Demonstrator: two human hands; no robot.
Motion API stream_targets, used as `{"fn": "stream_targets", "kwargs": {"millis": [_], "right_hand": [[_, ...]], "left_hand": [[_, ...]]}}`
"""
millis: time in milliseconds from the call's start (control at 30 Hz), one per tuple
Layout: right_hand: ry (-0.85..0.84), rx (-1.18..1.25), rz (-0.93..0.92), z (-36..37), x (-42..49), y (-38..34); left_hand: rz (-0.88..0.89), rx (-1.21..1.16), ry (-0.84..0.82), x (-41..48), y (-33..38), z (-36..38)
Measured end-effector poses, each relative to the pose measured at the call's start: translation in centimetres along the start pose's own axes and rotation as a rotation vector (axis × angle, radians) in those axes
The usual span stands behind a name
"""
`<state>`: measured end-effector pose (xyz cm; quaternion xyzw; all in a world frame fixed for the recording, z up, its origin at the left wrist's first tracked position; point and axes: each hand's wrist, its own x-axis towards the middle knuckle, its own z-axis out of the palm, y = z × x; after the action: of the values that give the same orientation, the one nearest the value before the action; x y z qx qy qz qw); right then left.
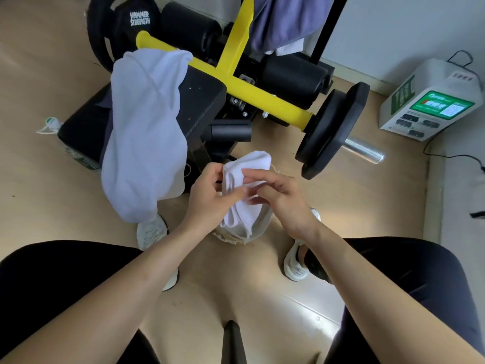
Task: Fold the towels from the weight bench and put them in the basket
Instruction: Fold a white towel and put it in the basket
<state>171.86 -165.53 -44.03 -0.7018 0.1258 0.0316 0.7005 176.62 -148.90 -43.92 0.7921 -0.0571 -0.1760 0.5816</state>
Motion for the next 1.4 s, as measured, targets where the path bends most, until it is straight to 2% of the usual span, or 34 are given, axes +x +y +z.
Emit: {"fn": "stream_targets", "kwargs": {"millis": [100,200,267,333,433,600,733,833,933,1067,1167,1300,1400], "right_hand": [[0.123,-0.132,-0.087,-0.7,0.3,-0.1],[0.309,-0.185,-0.005,-1.9,0.7,0.5],[0.243,-0.105,0.143,-2.5,0.8,1.0],[0.087,0.036,0.268,-2.9,1.1,1.3],[-0.036,0.144,0.314,-2.9,1.2,0.9],[0.09,0.148,0.326,-3.1,0.9,1.1],[0.159,0.137,0.304,-3.2,1.1,1.6],[0.078,0.057,0.178,-3.7,0.9,1.2],[-0.078,-0.195,-0.014,-4.1,0.4,0.5],[-0.168,-0.458,-0.11,-4.1,0.3,0.4],[-0.153,-0.615,-0.123,-3.3,0.3,0.1],[-0.078,-0.666,-0.079,-1.7,-0.2,0.1],[-0.105,-0.48,-0.072,-0.9,-0.5,0.6]], "left_hand": [[0.035,-0.05,0.018,0.4,0.1,-0.6],[0.037,-0.109,-0.015,0.7,0.2,-1.1],[0.008,-0.204,-0.051,0.9,0.2,-1.4],[-0.047,-0.327,-0.091,1.0,0.3,-1.9],[-0.107,-0.374,-0.087,1.3,0.2,-2.1],[-0.149,-0.24,0.002,1.7,-0.3,-2.0],[-0.089,-0.135,-0.034,1.6,-0.9,-2.0],[0.006,-0.039,-0.082,1.4,-1.1,-1.9],[0.081,0.153,-0.093,1.5,-1.4,-2.1],[0.101,0.298,-0.096,1.6,-1.9,-1.9],[0.135,0.414,-0.068,1.3,-1.8,-1.3],[0.141,0.492,-0.066,1.0,-2.1,-0.7],[0.139,0.442,-0.083,1.1,-2.1,-0.7]]}}
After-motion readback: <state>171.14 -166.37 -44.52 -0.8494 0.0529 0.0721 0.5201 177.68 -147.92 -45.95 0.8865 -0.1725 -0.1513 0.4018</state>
